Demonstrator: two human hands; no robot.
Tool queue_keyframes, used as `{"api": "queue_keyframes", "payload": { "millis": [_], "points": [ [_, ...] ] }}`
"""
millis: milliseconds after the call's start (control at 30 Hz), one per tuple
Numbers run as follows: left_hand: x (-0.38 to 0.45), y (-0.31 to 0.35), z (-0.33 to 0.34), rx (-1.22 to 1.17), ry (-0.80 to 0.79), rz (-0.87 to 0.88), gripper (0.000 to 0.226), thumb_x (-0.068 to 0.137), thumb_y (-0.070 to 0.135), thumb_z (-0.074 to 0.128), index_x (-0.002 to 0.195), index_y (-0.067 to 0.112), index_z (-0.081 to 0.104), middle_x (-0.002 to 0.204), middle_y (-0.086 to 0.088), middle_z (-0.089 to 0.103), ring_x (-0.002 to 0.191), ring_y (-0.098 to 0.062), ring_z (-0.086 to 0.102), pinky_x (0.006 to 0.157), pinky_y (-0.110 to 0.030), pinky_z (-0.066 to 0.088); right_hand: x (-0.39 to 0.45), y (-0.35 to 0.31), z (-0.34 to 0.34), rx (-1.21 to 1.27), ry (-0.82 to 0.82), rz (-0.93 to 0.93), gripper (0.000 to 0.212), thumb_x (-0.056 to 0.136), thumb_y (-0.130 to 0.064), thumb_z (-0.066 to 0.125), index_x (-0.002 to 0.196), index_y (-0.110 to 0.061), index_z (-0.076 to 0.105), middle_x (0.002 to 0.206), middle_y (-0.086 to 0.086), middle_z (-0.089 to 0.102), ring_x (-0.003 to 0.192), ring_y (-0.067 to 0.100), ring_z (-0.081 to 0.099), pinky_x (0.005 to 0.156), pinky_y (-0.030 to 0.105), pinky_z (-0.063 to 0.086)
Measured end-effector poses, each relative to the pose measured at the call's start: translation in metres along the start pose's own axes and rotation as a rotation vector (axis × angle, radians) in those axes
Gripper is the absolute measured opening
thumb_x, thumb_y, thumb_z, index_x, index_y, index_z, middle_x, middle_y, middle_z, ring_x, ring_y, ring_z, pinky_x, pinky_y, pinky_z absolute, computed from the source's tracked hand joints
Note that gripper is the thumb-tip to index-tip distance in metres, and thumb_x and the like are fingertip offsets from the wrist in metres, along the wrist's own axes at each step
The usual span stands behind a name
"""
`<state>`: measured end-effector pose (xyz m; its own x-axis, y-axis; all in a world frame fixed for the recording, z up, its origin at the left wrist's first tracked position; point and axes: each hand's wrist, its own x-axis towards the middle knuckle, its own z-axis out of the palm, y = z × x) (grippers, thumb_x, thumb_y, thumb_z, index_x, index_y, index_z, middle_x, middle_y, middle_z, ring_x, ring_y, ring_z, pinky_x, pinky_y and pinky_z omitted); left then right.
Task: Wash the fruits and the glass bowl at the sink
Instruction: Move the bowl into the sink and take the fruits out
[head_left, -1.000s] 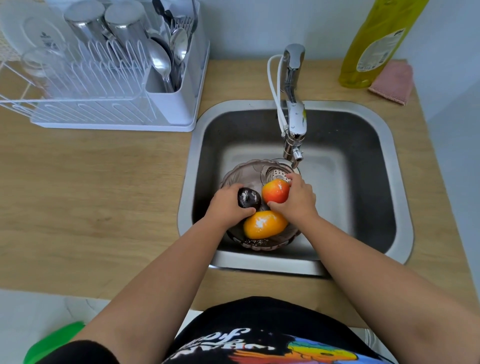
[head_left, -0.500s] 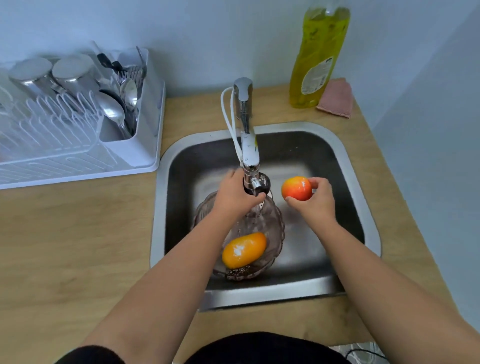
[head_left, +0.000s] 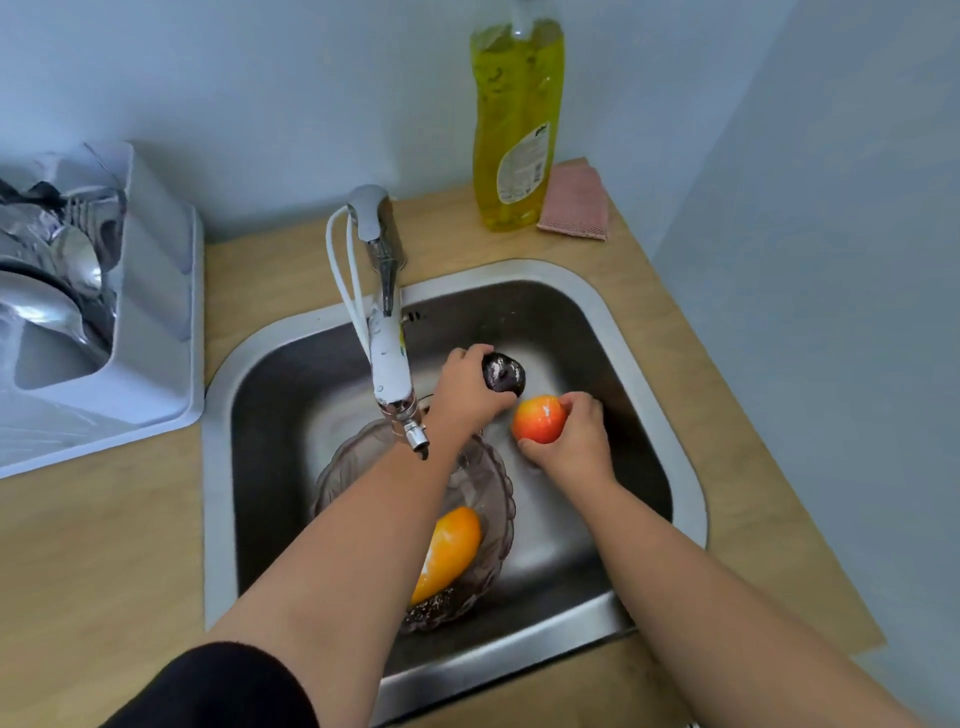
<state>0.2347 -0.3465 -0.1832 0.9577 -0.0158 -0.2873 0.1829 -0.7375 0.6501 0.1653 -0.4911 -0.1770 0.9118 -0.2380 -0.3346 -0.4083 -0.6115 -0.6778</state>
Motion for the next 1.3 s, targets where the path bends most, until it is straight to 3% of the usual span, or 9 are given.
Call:
{"api": "queue_keyframes", "payload": {
  "millis": [333,533,633,700,800,900,1000,1133,1300],
  "points": [
    [0.006,-0.004,0.007,0.017,-0.063,0.044,0.082,0.077,0.032,0.079,0.148,0.019,0.041,0.138,-0.011,0.047,0.126,-0.028,0.052,0.104,-0.032,0.04,-0.003,0.003,-0.003,-0.054,-0.025,-0.002,0.075,0.065,-0.022,0.085,0.124,-0.017,0.038,0.132,0.009,0.042,0.111,0.033,0.055,0.086,0.036,0.046],
    [-0.015,-0.013,-0.016,0.021,-0.061,0.03,0.077,0.088,0.042,0.068,0.154,0.025,0.032,0.15,-0.01,0.041,0.135,-0.027,0.046,0.11,-0.035,0.037,-0.007,0.003,-0.004,-0.068,-0.047,0.004,0.083,0.066,-0.023,0.086,0.131,-0.02,0.035,0.136,0.012,0.04,0.116,0.035,0.053,0.092,0.042,0.048],
    [-0.043,-0.029,-0.034,-0.021,0.02,-0.004,0.065,0.09,0.039,0.065,0.15,0.026,0.04,0.134,-0.003,0.052,0.117,-0.018,0.053,0.107,-0.035,0.04,-0.01,0.001,-0.004,-0.055,-0.021,-0.027,0.087,0.064,-0.022,0.087,0.134,-0.018,0.035,0.137,0.014,0.037,0.12,0.037,0.048,0.099,0.042,0.043],
    [-0.065,-0.048,-0.047,-0.074,0.081,-0.075,0.052,0.091,0.028,0.065,0.14,0.025,0.05,0.118,0.001,0.057,0.107,-0.016,0.054,0.098,-0.034,0.045,-0.018,-0.004,-0.004,-0.053,0.069,-0.148,0.086,0.063,-0.021,0.086,0.135,-0.014,0.04,0.138,0.014,0.038,0.124,0.035,0.043,0.103,0.039,0.036],
    [-0.093,-0.081,-0.06,-0.102,0.267,-0.11,0.036,0.09,0.021,0.061,0.126,0.019,0.063,0.12,-0.003,0.065,0.114,-0.021,0.059,0.101,-0.041,0.047,-0.034,-0.012,0.005,-0.062,0.141,-0.511,0.072,0.064,-0.02,0.081,0.127,-0.006,0.05,0.129,0.015,0.049,0.122,0.031,0.044,0.105,0.037,0.034],
    [-0.116,-0.103,-0.062,-0.139,0.431,-0.151,0.027,0.093,0.021,0.059,0.119,0.019,0.067,0.12,0.0,0.067,0.116,-0.02,0.058,0.102,-0.038,0.046,-0.046,-0.021,0.02,-0.056,-0.32,-0.679,0.065,0.068,-0.017,0.081,0.127,-0.01,0.055,0.126,0.01,0.054,0.12,0.024,0.05,0.106,0.037,0.038],
    [-0.128,-0.119,-0.06,-0.101,0.493,-0.187,0.026,0.094,0.022,0.059,0.117,0.019,0.07,0.116,-0.002,0.067,0.114,-0.024,0.059,0.101,-0.041,0.046,-0.048,-0.024,0.04,-0.371,-0.763,-0.75,0.073,0.069,-0.027,0.081,0.136,-0.02,0.052,0.141,0.008,0.047,0.133,0.022,0.042,0.114,0.032,0.03],
    [-0.129,-0.13,-0.059,-0.117,0.451,-0.234,0.03,0.097,0.023,0.057,0.125,0.015,0.066,0.124,-0.005,0.064,0.117,-0.02,0.058,0.099,-0.027,0.042,-0.046,-0.025,0.059,-0.653,-0.905,-0.801,0.088,0.068,-0.036,0.083,0.144,-0.019,0.042,0.143,0.008,0.044,0.134,0.025,0.038,0.113,0.03,0.026],
    [-0.131,-0.136,-0.057,-0.161,0.39,-0.288,0.035,0.1,0.022,0.052,0.134,0.017,0.06,0.132,-0.006,0.061,0.122,-0.021,0.057,0.098,-0.024,0.039,-0.047,-0.026,0.066,-0.695,-0.916,-0.795,0.086,0.068,-0.037,0.084,0.143,-0.019,0.045,0.141,0.007,0.05,0.131,0.025,0.044,0.109,0.031,0.032]
  ]
}}
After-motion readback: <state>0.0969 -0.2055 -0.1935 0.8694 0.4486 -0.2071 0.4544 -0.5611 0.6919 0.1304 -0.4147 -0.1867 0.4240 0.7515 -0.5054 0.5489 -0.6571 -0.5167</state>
